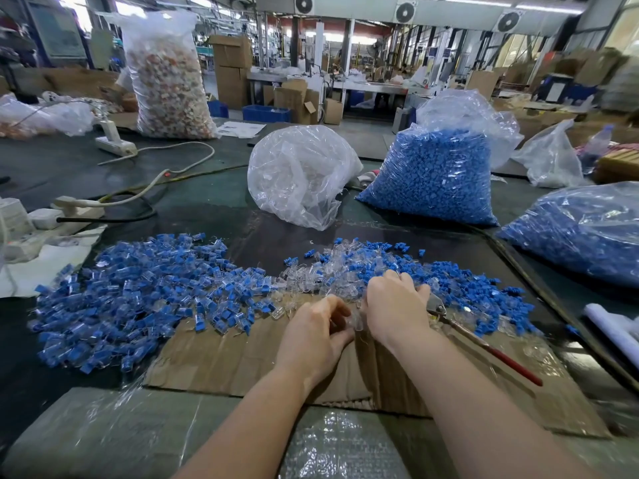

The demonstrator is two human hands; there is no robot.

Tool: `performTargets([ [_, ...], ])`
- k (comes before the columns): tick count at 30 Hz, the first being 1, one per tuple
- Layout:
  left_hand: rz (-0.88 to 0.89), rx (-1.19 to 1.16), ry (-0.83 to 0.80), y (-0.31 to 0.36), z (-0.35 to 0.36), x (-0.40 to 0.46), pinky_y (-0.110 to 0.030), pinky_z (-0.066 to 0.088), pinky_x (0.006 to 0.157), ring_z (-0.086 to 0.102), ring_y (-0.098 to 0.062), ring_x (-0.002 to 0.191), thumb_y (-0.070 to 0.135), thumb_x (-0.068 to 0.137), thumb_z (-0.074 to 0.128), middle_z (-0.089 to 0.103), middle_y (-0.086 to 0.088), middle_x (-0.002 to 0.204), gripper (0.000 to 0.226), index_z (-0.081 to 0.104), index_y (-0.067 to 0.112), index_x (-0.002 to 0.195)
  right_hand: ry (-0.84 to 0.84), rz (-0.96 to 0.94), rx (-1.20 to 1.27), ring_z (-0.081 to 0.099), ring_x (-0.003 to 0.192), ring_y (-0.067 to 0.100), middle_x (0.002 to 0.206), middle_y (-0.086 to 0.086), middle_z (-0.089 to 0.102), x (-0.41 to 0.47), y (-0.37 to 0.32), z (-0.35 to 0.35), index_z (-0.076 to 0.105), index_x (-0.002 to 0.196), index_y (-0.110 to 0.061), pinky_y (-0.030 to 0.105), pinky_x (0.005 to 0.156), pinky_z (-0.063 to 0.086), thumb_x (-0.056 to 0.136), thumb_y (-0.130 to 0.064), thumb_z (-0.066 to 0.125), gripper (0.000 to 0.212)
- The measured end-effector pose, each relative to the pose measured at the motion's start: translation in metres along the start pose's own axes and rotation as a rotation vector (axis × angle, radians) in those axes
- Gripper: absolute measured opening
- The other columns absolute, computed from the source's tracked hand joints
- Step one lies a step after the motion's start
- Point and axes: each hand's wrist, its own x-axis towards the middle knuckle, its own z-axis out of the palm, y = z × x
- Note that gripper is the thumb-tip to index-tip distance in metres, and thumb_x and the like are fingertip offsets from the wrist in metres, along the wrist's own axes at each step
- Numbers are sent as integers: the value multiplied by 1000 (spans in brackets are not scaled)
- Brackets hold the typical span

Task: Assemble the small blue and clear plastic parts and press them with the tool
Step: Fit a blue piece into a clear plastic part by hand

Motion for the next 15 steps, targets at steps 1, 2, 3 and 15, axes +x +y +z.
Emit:
performTargets([
  [1,13,6,-1,0,0,0,-9,39,71,46,0,84,27,82,68,52,16,87,19,54,34,92,64,-8,14,43,113,22,115,2,52,-3,2,2,56,104,-18,44,100,29,92,-20,52,13],
  [2,30,20,0,0,0,1,-12,40,77,46,-1,87,27,83,68,54,16,89,18,58,32,96,129,-14,30,45,110,20,112,0,53,-7,3,4,54,103,-19,41,98,31,94,-21,48,11],
  [3,46,39,2,-1,0,1,-15,39,82,45,-2,90,28,83,67,55,16,93,19,60,31,101,191,-19,51,47,105,18,107,-2,55,-11,6,6,52,101,-20,38,95,32,96,-23,45,10],
  [15,84,127,-15,1,4,0,-21,42,85,50,-7,97,30,89,60,58,11,102,22,59,27,110,526,-139,503,56,76,19,80,-1,64,-58,20,36,64,84,-12,32,69,46,86,-14,66,4],
])
